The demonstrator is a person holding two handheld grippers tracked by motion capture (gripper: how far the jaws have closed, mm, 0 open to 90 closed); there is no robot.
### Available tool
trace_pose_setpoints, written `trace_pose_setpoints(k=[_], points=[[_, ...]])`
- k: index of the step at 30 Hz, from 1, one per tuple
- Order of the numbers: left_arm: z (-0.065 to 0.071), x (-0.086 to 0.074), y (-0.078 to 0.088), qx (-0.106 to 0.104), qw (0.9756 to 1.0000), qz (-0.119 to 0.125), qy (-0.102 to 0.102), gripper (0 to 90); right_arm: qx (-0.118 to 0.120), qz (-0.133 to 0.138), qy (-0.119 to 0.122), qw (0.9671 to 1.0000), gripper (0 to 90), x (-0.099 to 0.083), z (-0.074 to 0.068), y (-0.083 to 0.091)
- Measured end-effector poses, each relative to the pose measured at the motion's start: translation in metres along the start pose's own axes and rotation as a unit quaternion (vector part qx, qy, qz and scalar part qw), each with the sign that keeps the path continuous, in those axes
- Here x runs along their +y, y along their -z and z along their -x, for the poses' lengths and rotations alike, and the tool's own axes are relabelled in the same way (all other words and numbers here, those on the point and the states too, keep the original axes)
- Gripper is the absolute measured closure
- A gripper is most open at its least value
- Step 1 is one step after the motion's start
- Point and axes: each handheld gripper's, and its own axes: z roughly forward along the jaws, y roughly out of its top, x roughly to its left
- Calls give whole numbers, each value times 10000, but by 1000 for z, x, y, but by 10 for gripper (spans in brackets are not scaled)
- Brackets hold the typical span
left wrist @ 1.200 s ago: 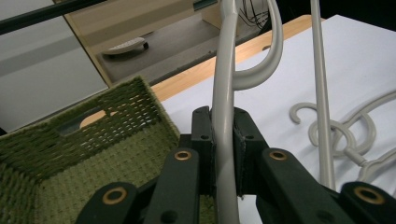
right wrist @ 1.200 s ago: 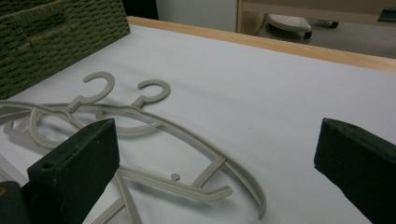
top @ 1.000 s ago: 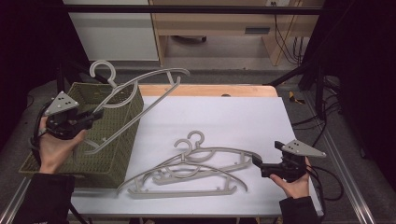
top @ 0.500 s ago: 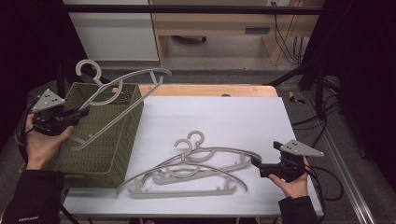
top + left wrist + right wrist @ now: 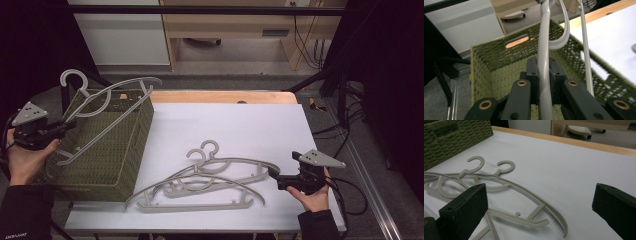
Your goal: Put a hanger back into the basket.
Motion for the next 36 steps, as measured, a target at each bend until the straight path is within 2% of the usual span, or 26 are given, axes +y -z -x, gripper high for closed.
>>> trace_pose_setpoints(k=[8,14,15,23,28,33,36], points=[[-14,-15,2,102,9999,-87,-67,814,-22,-44,6,10000,7,-1,0,-2],[-22,-22,5,182,9998,-100,7,815,-8,-73,1,10000,7,-1,-1,-4],[-24,-25,5,200,9997,-164,-19,815,-7,-78,27,10000,7,-1,-1,-3],[-26,-32,2,245,9995,-212,-2,814,-1,-85,23,10000,7,-1,-1,-4],[-24,-31,-1,354,9990,-260,-129,815,-5,-81,6,10000,8,-1,-1,-4],[-27,-34,-10,386,9985,-370,-98,814,17,-105,5,9999,7,-1,-2,-5],[-22,-39,-18,400,9979,-496,-138,814,22,-107,22,9999,8,-1,-1,-4]])
